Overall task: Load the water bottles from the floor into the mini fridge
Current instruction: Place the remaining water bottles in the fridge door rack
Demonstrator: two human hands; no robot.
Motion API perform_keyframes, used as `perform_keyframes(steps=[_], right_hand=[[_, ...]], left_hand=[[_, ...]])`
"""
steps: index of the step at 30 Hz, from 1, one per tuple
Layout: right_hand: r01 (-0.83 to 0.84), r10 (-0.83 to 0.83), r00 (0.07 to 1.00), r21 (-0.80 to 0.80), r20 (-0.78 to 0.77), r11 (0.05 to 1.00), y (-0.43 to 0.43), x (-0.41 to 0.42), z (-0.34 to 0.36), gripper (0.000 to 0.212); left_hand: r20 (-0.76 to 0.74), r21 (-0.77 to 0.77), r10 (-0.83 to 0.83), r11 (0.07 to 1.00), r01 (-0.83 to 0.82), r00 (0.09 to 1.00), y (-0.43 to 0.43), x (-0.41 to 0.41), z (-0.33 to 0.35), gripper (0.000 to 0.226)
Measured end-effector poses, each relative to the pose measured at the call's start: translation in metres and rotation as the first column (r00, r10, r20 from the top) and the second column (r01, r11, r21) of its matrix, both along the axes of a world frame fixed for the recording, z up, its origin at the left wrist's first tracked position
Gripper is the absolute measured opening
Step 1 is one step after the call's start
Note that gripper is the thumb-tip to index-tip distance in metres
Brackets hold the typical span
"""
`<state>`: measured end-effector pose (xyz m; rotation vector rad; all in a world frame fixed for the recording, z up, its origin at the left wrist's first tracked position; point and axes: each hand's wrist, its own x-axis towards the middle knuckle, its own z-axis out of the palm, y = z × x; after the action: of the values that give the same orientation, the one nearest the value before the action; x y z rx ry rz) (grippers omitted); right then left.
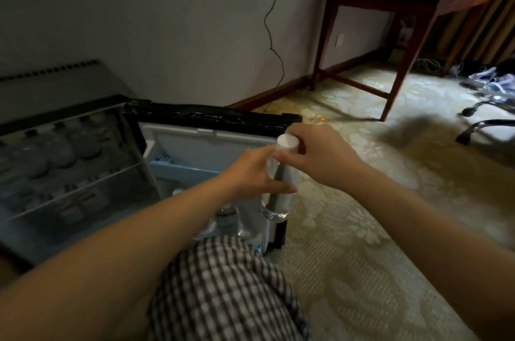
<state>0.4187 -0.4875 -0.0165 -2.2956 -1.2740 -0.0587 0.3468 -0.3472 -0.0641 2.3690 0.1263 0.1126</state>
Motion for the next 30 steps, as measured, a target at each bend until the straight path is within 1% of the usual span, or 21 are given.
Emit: perform_keyframes(steps=[2,4,5,6,7,9,11,15,17,19,22,23,26,30], right_hand=[[-0.007,0.006,1.0,-0.036,-0.005,0.999,0.018,-0.006,-0.008,0.03],[0.008,-0.009,1.0,-0.08,-0.012,0.997,0.035,-0.01,-0.023,0.032],[0.018,-0.02,1.0,-0.103,-0.019,0.995,0.042,-0.013,-0.031,0.034],[0.029,-0.032,0.999,-0.13,-0.023,0.991,0.049,-0.015,-0.04,0.035],[0.036,-0.039,0.999,-0.159,-0.016,0.987,0.055,-0.017,-0.048,0.035],[0.055,-0.053,0.998,-0.205,0.014,0.977,0.065,-0.019,-0.064,0.036],[0.084,-0.081,0.996,-0.236,0.022,0.968,0.069,-0.02,-0.077,0.037],[0.076,-0.086,0.996,-0.331,-0.017,0.941,0.082,-0.02,-0.115,0.039],[0.082,-0.104,0.994,-0.387,-0.036,0.918,0.087,-0.021,-0.134,0.041],[0.105,-0.133,0.991,-0.435,-0.035,0.894,0.091,-0.022,-0.149,0.042],[0.12,-0.178,0.981,-0.487,-0.076,0.865,0.097,-0.023,-0.167,0.043],[0.123,-0.195,0.977,-0.503,-0.092,0.855,0.099,-0.024,-0.172,0.043],[0.138,-0.24,0.963,-0.54,-0.123,0.83,0.103,-0.023,-0.186,0.043],[0.139,-0.267,0.951,-0.551,-0.158,0.823,0.104,-0.023,-0.205,0.037]], left_hand=[[-0.067,0.062,0.033,0.998,-0.029,0.997,0.014,-0.008,-0.009,0.075],[-0.18,0.222,0.125,0.972,-0.083,0.976,0.024,-0.012,-0.021,0.079],[-0.228,0.303,0.176,0.948,-0.102,0.958,0.028,-0.014,-0.027,0.077],[-0.256,0.352,0.21,0.929,-0.111,0.943,0.031,-0.015,-0.035,0.073],[-0.272,0.358,0.227,0.926,-0.121,0.935,0.034,-0.017,-0.043,0.067],[-0.283,0.298,0.228,0.944,-0.141,0.932,0.039,-0.017,-0.059,0.056],[-0.307,0.25,0.235,0.955,-0.16,0.922,0.044,-0.018,-0.074,0.052],[-0.375,0.073,0.233,0.972,-0.222,0.897,0.06,-0.021,-0.115,0.034],[-0.407,-0.007,0.208,0.973,-0.23,0.889,0.067,-0.02,-0.136,0.026],[-0.462,-0.067,0.184,0.968,-0.241,0.868,0.068,-0.017,-0.152,0.027],[-0.524,-0.156,0.167,0.945,-0.286,0.835,0.067,-0.012,-0.165,0.034],[-0.537,-0.169,0.145,0.947,-0.275,0.831,0.066,-0.01,-0.169,0.033],[-0.572,-0.14,0.122,0.96,-0.243,0.811,0.065,-0.007,-0.178,0.034],[-0.629,-0.106,0.159,0.952,-0.286,0.761,0.061,-0.003,-0.198,0.037]])
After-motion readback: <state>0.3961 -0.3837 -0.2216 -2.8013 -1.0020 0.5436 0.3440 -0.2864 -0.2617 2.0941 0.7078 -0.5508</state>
